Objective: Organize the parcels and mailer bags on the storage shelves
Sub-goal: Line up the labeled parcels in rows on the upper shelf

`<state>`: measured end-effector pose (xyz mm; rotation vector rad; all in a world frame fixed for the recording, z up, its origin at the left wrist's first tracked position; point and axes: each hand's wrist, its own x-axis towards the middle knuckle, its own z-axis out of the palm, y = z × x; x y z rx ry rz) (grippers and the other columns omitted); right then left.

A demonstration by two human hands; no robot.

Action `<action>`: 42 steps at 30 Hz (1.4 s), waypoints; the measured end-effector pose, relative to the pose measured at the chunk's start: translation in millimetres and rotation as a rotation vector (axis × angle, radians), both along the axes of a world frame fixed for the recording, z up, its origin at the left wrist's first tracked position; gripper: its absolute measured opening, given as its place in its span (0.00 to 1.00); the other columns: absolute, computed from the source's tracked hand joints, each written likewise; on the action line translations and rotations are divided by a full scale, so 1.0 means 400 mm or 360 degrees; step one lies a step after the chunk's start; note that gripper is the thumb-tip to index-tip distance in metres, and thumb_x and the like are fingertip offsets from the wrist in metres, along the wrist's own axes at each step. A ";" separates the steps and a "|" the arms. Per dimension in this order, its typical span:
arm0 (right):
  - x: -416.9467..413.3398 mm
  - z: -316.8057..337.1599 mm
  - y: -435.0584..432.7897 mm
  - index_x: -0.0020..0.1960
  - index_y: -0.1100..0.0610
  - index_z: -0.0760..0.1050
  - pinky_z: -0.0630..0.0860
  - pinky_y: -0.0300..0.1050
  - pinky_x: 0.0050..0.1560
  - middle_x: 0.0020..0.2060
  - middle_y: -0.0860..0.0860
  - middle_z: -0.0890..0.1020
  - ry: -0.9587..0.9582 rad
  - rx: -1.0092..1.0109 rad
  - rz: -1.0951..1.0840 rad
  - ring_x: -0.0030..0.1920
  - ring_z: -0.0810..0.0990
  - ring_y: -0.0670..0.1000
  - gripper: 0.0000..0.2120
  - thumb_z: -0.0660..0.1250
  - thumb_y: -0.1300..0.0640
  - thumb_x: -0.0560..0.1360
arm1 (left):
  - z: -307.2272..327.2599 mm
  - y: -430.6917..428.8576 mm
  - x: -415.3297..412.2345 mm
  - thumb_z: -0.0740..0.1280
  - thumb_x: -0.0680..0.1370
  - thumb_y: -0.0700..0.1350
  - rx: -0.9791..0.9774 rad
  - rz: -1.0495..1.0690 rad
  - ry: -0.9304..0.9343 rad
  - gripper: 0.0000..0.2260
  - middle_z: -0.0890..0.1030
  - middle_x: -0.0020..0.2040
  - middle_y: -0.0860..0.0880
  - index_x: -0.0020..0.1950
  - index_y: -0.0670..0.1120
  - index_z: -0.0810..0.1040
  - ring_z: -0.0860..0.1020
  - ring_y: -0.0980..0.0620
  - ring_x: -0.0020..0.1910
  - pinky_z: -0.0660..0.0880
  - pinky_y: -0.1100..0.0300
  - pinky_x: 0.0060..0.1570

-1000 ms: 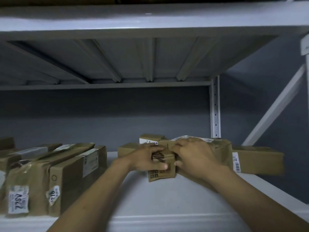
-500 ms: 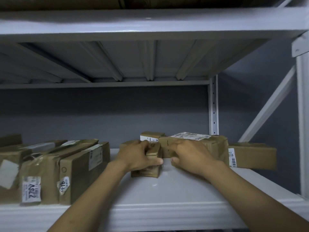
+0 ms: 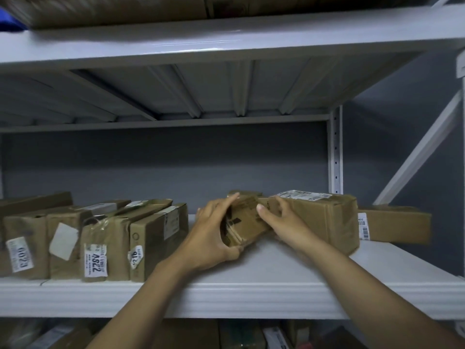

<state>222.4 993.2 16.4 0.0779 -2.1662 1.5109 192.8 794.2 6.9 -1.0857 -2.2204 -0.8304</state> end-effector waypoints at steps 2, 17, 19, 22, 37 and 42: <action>0.000 -0.014 -0.012 0.73 0.54 0.61 0.74 0.42 0.58 0.58 0.43 0.76 -0.0030 -0.0124 0.0100 0.58 0.77 0.46 0.33 0.69 0.44 0.74 | -0.003 -0.015 0.017 0.73 0.64 0.52 -0.0021 -0.0060 -0.0017 0.45 0.65 0.69 0.60 0.74 0.69 0.50 0.62 0.59 0.69 0.63 0.57 0.70; 0.042 -0.045 -0.027 0.60 0.54 0.71 0.79 0.37 0.40 0.43 0.52 0.81 0.0035 -0.0329 0.0297 0.38 0.83 0.42 0.16 0.69 0.65 0.75 | -0.027 -0.053 0.030 0.76 0.65 0.60 0.0431 -0.0098 -0.0747 0.42 0.72 0.58 0.63 0.72 0.56 0.56 0.73 0.66 0.56 0.70 0.73 0.50; 0.049 -0.030 -0.026 0.56 0.48 0.74 0.78 0.48 0.53 0.49 0.48 0.82 0.0035 -0.0540 0.0384 0.47 0.82 0.44 0.08 0.67 0.54 0.77 | -0.033 -0.047 0.030 0.79 0.67 0.52 0.0515 -0.0058 -0.0634 0.38 0.73 0.58 0.64 0.69 0.56 0.60 0.72 0.71 0.55 0.71 0.72 0.50; 0.055 0.000 -0.030 0.56 0.39 0.74 0.69 0.55 0.61 0.49 0.38 0.83 -0.0072 -0.0739 0.0538 0.52 0.81 0.47 0.12 0.64 0.38 0.74 | -0.041 -0.034 0.031 0.79 0.67 0.44 0.0648 -0.0154 -0.0496 0.36 0.74 0.60 0.64 0.67 0.55 0.62 0.71 0.73 0.58 0.71 0.69 0.57; 0.070 0.013 -0.031 0.72 0.46 0.57 0.74 0.45 0.62 0.64 0.49 0.71 0.0350 -0.0203 0.0591 0.67 0.71 0.47 0.41 0.70 0.74 0.69 | -0.029 -0.006 0.032 0.75 0.72 0.42 0.0645 -0.0170 -0.0474 0.38 0.78 0.58 0.59 0.75 0.59 0.60 0.78 0.68 0.52 0.78 0.65 0.50; 0.089 0.019 -0.035 0.72 0.49 0.67 0.80 0.44 0.46 0.59 0.48 0.78 0.0263 -0.0241 0.0390 0.55 0.80 0.45 0.31 0.67 0.46 0.71 | -0.031 -0.020 0.046 0.74 0.72 0.40 0.0656 -0.0297 -0.0531 0.37 0.78 0.59 0.61 0.73 0.61 0.60 0.78 0.68 0.53 0.77 0.69 0.47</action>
